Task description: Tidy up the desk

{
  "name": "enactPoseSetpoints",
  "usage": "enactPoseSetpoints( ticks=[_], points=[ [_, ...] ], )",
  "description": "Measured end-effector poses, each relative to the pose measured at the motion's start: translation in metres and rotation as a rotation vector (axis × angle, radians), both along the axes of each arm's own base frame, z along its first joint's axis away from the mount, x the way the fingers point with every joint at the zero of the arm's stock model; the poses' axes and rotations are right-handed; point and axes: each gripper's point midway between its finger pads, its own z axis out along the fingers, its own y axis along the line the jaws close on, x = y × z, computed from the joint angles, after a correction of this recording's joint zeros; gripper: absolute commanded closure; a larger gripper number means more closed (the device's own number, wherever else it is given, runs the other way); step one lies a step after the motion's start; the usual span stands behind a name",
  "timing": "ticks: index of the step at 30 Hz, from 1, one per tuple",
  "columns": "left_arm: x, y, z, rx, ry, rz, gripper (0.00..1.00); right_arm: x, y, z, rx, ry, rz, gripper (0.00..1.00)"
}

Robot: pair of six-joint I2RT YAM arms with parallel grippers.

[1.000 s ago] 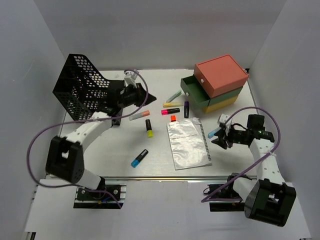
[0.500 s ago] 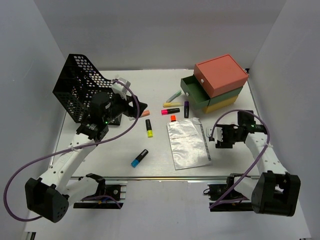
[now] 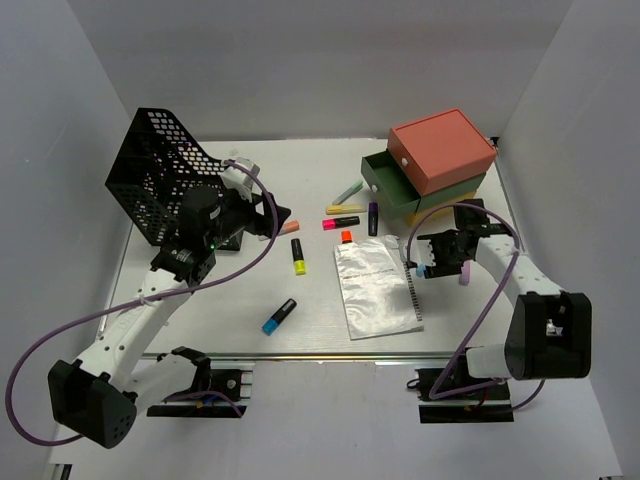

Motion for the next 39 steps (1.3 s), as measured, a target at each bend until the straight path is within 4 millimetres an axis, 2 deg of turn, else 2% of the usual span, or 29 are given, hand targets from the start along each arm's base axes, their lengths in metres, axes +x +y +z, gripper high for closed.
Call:
enactPoseSetpoints(
  ticks=[5, 10, 19, 21, 24, 25, 27, 28, 30, 31, 34, 37, 39],
  points=[
    [0.000, 0.001, 0.001, 0.002, -0.004, 0.004, 0.11, 0.001, 0.001, -0.019, -0.051, 0.057, 0.026, 0.38],
    [0.000, 0.001, 0.001, 0.002, -0.004, 0.005, 0.11, 0.006, 0.001, -0.028, -0.090, 0.085, 0.041, 0.38],
    [0.001, 0.002, 0.001, 0.007, -0.008, 0.008, 0.11, 0.018, -0.005, -0.056, -0.170, 0.167, 0.056, 0.44],
    [0.001, 0.002, 0.001, 0.009, -0.008, 0.010, 0.11, 0.020, -0.007, -0.056, -0.184, 0.165, 0.062, 0.46],
    [0.002, 0.003, 0.001, 0.010, -0.009, 0.013, 0.11, 0.020, -0.008, -0.057, -0.197, 0.170, 0.068, 0.53],
    [0.002, 0.003, 0.000, 0.010, -0.009, 0.014, 0.11, 0.019, -0.008, -0.058, -0.199, 0.173, 0.072, 0.59],
    [0.002, 0.003, 0.000, 0.010, -0.009, 0.016, 0.11, 0.017, -0.009, -0.059, -0.205, 0.183, 0.082, 0.65],
    [0.002, 0.004, 0.000, 0.010, -0.009, 0.017, 0.11, 0.016, -0.009, -0.059, -0.209, 0.191, 0.084, 0.73],
    [0.002, 0.004, 0.000, 0.010, -0.009, 0.019, 0.11, 0.014, -0.010, -0.059, -0.214, 0.203, 0.086, 0.82],
    [0.003, 0.004, 0.000, 0.010, -0.009, 0.020, 0.11, 0.014, -0.010, -0.058, -0.213, 0.206, 0.084, 0.90],
    [0.003, 0.005, 0.001, 0.011, -0.010, 0.024, 0.11, 0.007, -0.007, -0.056, -0.192, 0.235, 0.079, 1.00],
    [0.003, 0.006, 0.001, 0.012, -0.011, 0.028, 0.11, -0.003, 0.001, -0.047, -0.130, 0.267, 0.043, 1.00],
    [0.003, 0.006, 0.001, 0.011, -0.012, 0.028, 0.11, -0.006, 0.011, -0.027, -0.061, 0.264, 0.002, 1.00]
  ],
)
